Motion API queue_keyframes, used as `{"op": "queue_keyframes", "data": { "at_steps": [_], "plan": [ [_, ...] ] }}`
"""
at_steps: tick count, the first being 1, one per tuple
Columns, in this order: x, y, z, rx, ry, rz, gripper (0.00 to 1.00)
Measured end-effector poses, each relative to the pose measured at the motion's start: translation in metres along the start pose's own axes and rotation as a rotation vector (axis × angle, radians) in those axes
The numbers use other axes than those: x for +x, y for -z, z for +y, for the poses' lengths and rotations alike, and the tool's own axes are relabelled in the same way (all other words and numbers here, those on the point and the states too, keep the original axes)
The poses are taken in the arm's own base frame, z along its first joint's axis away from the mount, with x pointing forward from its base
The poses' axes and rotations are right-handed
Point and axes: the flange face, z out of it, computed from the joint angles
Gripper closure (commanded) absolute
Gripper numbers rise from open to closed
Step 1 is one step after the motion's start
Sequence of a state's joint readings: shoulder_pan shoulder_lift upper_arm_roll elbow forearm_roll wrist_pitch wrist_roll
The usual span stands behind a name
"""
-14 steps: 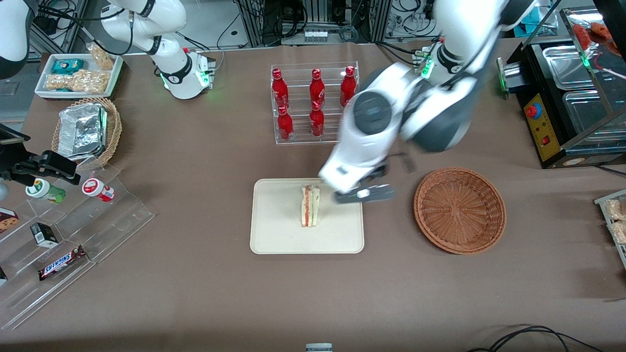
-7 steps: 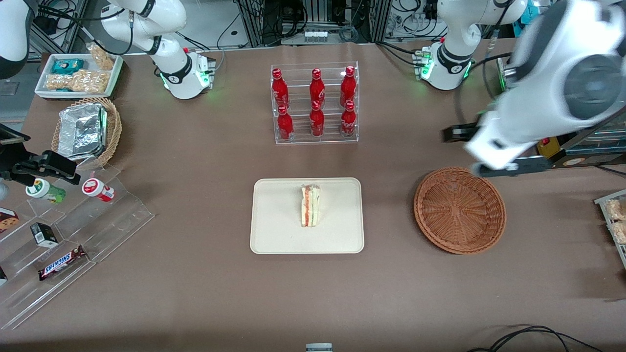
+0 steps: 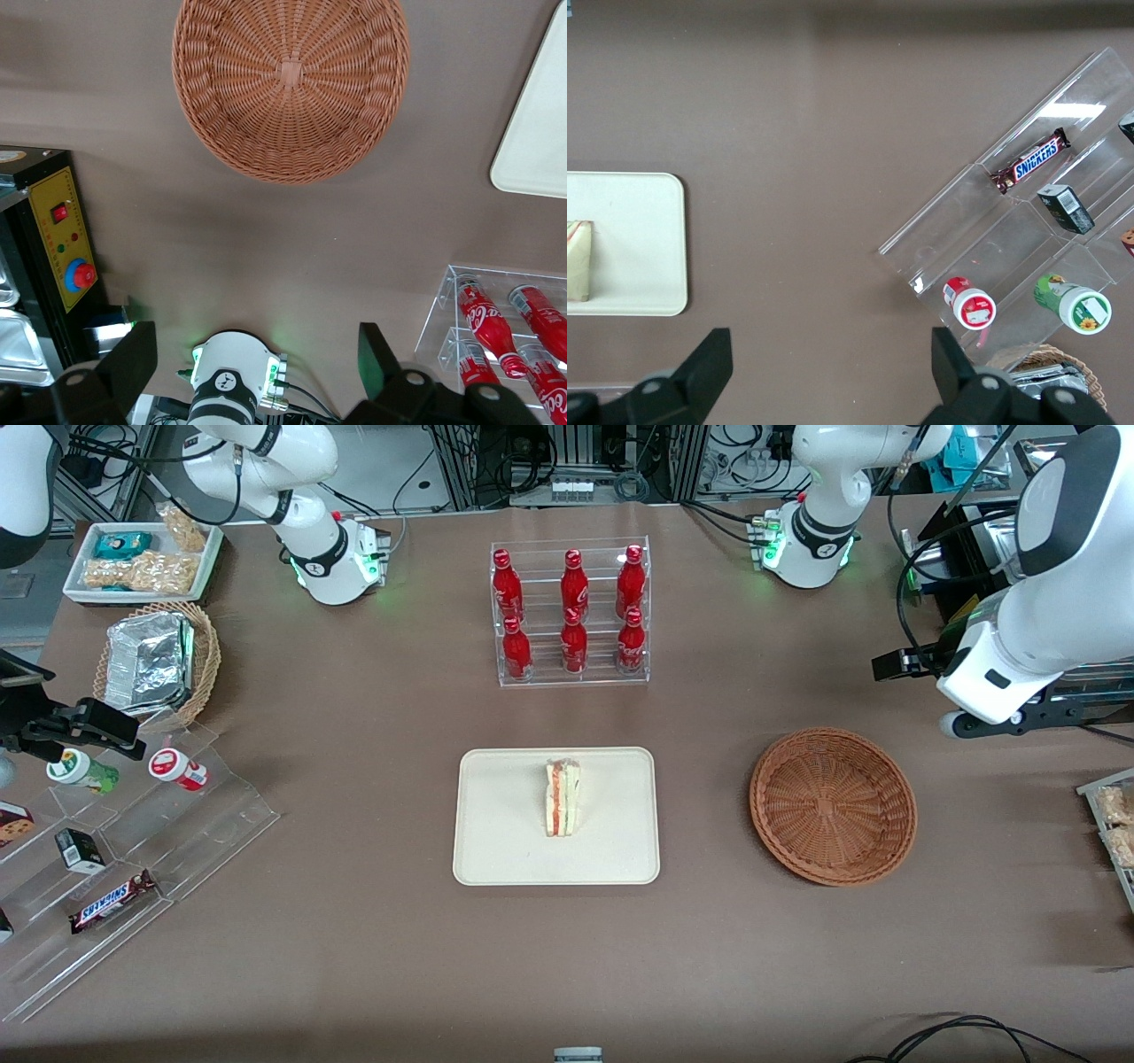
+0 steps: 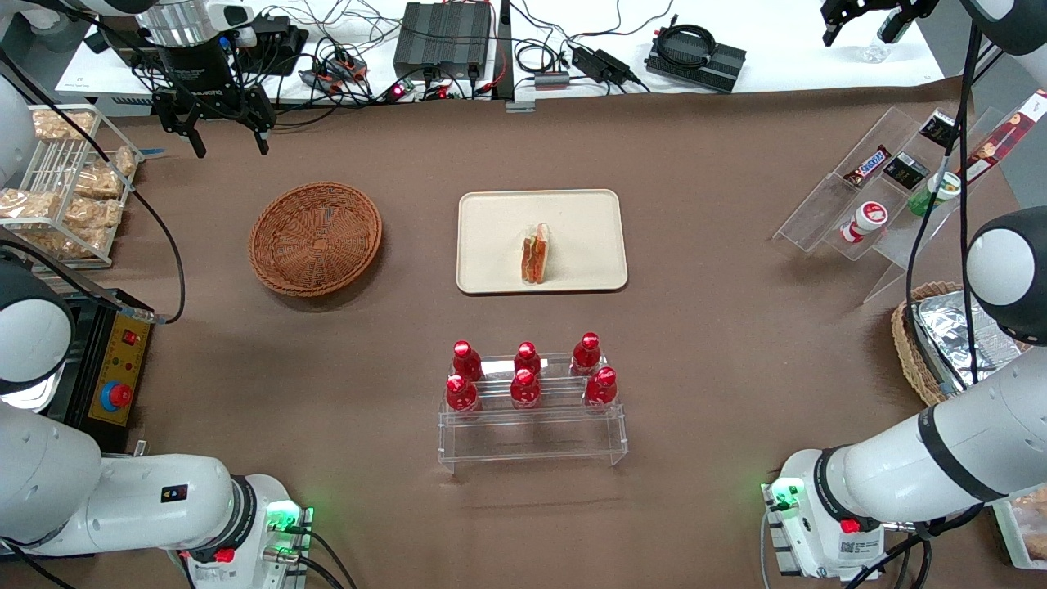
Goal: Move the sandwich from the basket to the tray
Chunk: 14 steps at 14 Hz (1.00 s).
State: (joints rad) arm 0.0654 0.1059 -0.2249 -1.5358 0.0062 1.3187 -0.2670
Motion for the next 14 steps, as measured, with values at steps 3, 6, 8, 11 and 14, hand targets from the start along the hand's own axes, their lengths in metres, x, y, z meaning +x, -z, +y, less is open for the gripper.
{"op": "queue_keyframes", "data": {
  "at_steps": [3, 6, 8, 11, 14],
  "plan": [
    [-0.009, 0.021, -0.009, -0.023, -0.03, 0.084, 0.0],
    [-0.027, 0.04, -0.01, -0.018, -0.042, 0.137, 0.0],
    [-0.033, 0.044, -0.002, 0.007, -0.059, 0.152, 0.0],
    [-0.037, 0.045, 0.005, 0.023, -0.073, 0.16, 0.0],
    [-0.038, 0.051, 0.003, 0.022, -0.09, 0.192, 0.0]
  ]
}}
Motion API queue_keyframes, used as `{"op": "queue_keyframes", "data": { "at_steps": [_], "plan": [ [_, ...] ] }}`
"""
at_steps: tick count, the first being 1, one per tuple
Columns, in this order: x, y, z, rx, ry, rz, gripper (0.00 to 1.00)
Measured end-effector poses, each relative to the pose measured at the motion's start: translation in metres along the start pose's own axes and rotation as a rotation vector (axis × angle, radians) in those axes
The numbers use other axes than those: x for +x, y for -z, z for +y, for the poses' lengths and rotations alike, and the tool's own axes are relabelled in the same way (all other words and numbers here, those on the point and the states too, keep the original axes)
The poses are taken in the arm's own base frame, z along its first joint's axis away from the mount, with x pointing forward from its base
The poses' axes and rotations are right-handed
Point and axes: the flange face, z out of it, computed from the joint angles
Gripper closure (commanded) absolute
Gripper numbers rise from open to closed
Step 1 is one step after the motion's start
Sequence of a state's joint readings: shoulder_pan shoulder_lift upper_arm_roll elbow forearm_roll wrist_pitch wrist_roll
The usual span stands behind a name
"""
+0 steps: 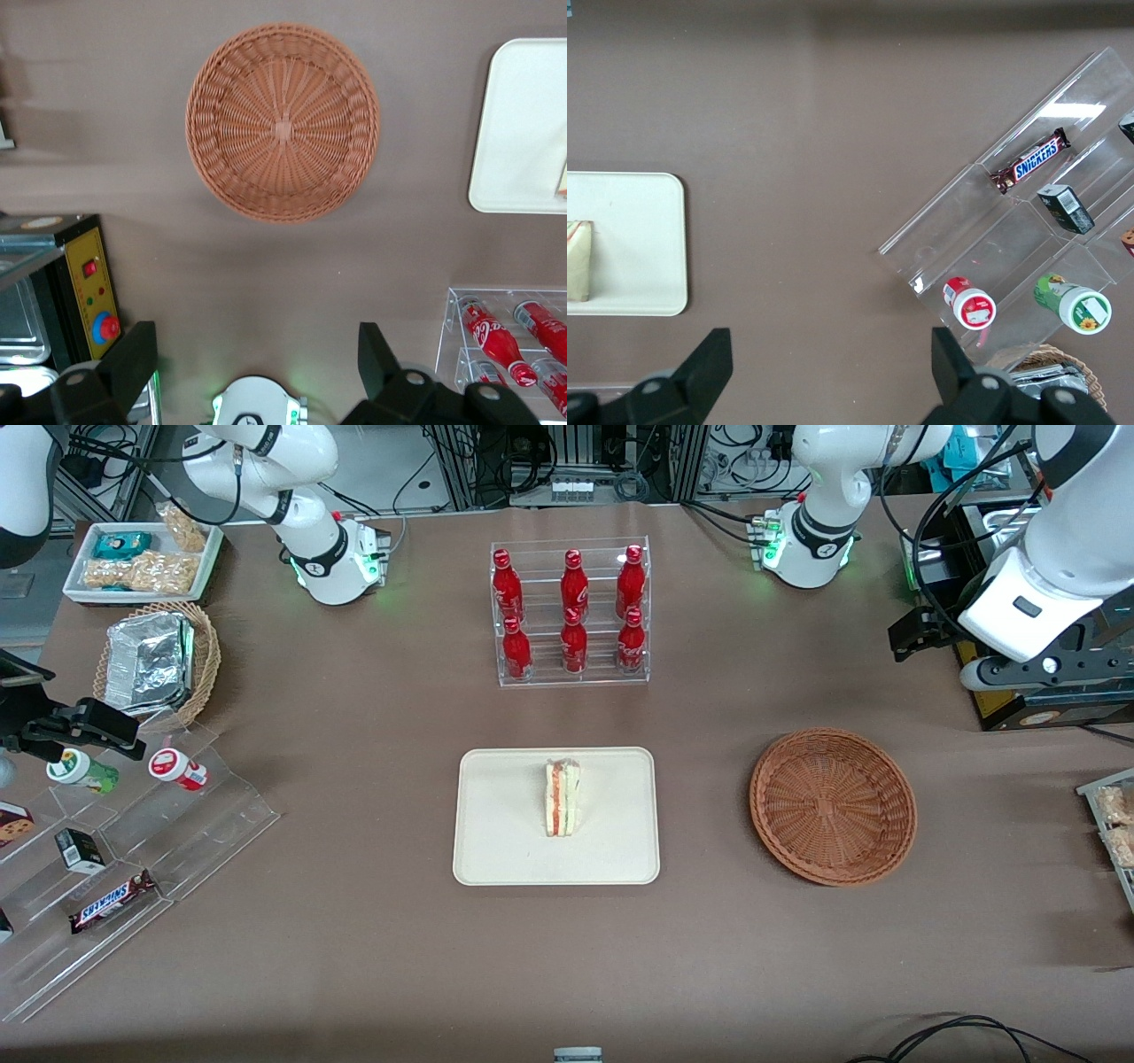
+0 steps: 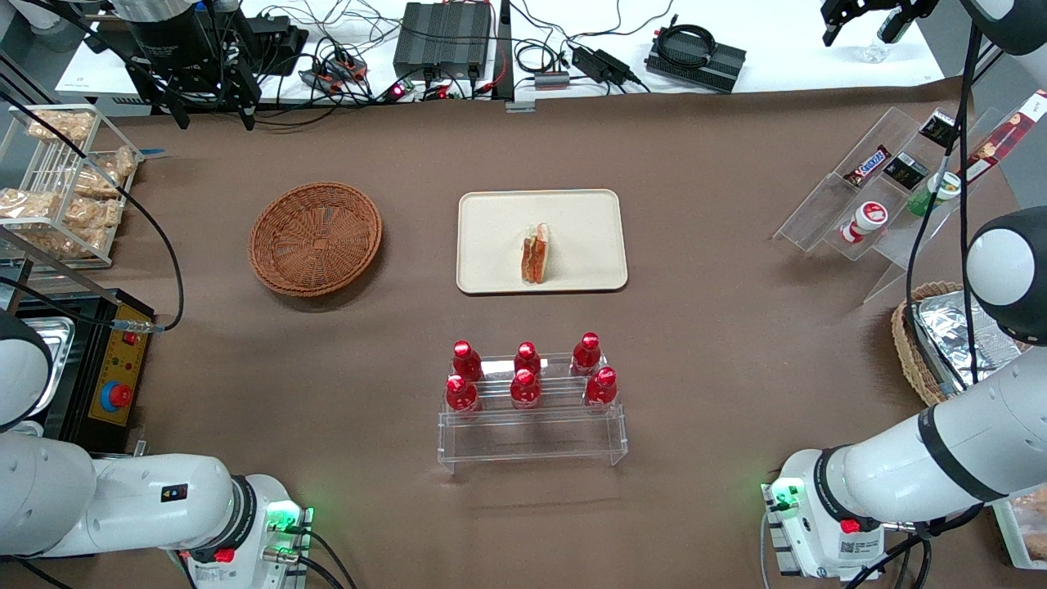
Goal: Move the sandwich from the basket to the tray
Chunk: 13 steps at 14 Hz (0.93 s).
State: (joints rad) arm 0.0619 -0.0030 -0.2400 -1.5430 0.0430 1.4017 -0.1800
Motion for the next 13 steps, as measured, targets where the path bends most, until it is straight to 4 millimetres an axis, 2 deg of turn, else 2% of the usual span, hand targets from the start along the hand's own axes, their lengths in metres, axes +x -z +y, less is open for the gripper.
{"op": "queue_keyframes", "data": {
  "at_steps": [8, 11, 13],
  "plan": [
    [0.0, 0.005, 0.002, -0.003, -0.067, 0.029, 0.0],
    [-0.003, 0.006, 0.016, 0.001, -0.095, 0.032, 0.0],
    [-0.002, 0.006, 0.011, -0.001, -0.086, 0.033, 0.0]
  ]
}}
